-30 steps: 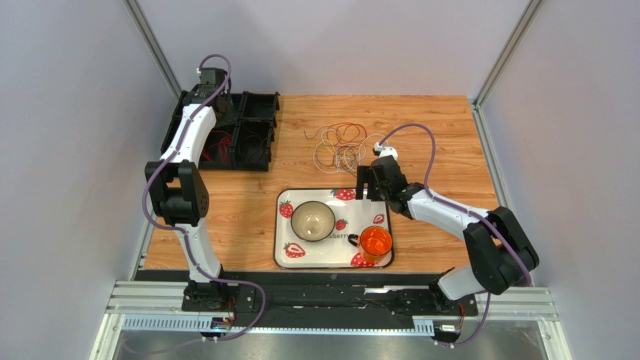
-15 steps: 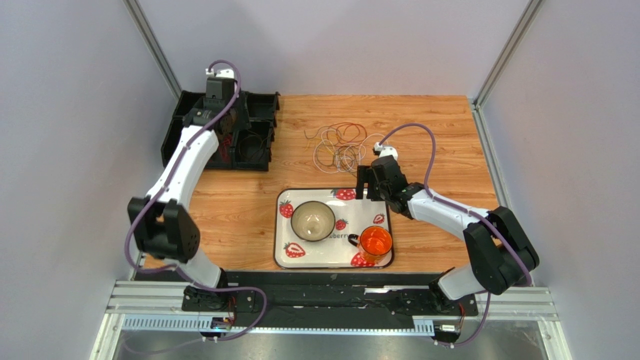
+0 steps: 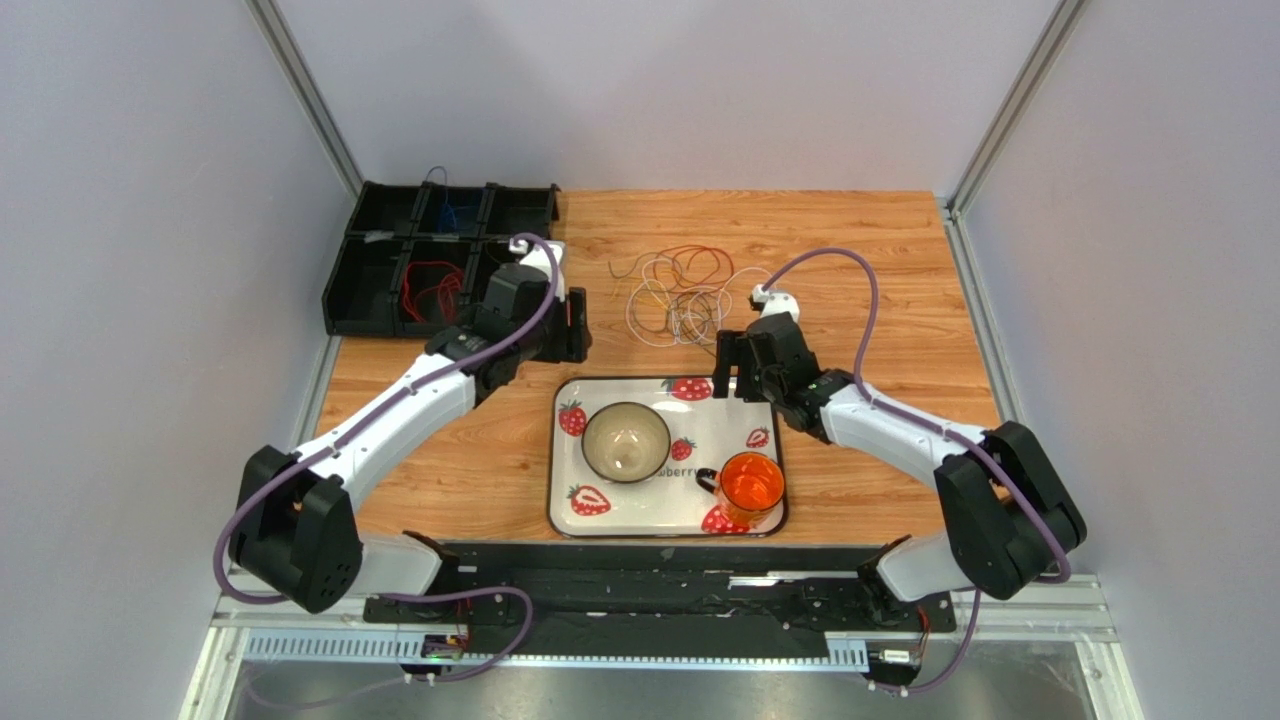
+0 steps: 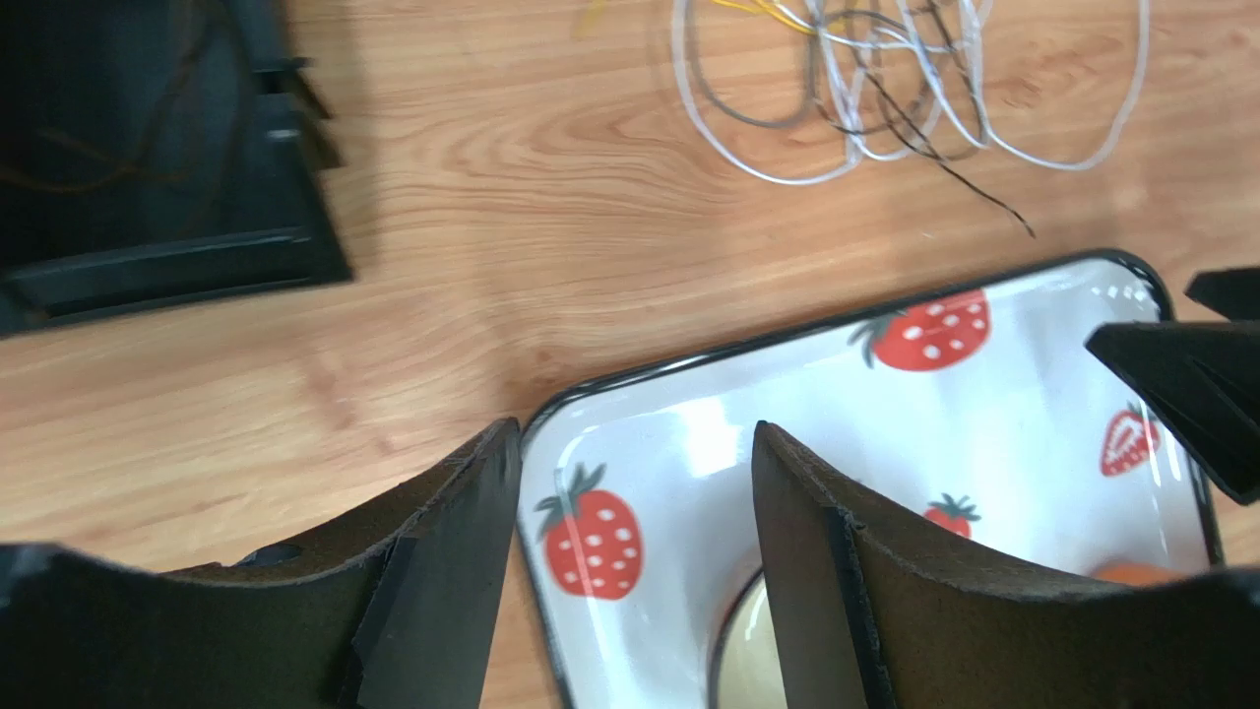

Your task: Untangle the cables

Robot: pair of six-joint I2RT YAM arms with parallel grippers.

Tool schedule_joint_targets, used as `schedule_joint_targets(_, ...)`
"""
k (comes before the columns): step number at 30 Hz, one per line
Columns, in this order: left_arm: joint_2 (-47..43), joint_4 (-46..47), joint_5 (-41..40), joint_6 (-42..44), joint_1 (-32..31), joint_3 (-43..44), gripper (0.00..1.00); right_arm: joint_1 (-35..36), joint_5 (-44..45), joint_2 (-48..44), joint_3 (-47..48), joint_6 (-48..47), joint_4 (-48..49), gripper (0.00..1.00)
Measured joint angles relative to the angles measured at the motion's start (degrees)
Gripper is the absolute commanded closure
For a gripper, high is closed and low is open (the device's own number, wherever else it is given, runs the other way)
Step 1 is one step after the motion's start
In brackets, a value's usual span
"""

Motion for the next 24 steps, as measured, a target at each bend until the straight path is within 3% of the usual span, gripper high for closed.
schedule_joint_targets(9,7.21,17.86,4.13,0.09,-1.97,-4.15,0.39,-1.16,-0.79,0.11,0.02,0.02,1.70,0.20)
schedule_joint_targets(16,12.15,25.27,4.63,1.16,-4.26,-3.89,0.39,-1.38,-0.74,10.05,9.31,-0.68,3.54,0.18)
schedule_joint_targets(19,15.65,28.00,6.97,2.01,-5.66,-1.99,0.43,-1.42,4.17,10.86,11.65,-0.66,2.08,0.11)
schedule_joint_targets(21,19.10,29.18,8.81,2.05,-6.21,0.70,0.44,-1.62,9.40,10.56,12.83,-0.24,0.26,0.01)
schedule_joint_targets(24,24.90,30.69,11.58,1.73,-6.78,6.03,0.45,-2.14,18.84,7.21,12.13,1.88,-4.44,0.00)
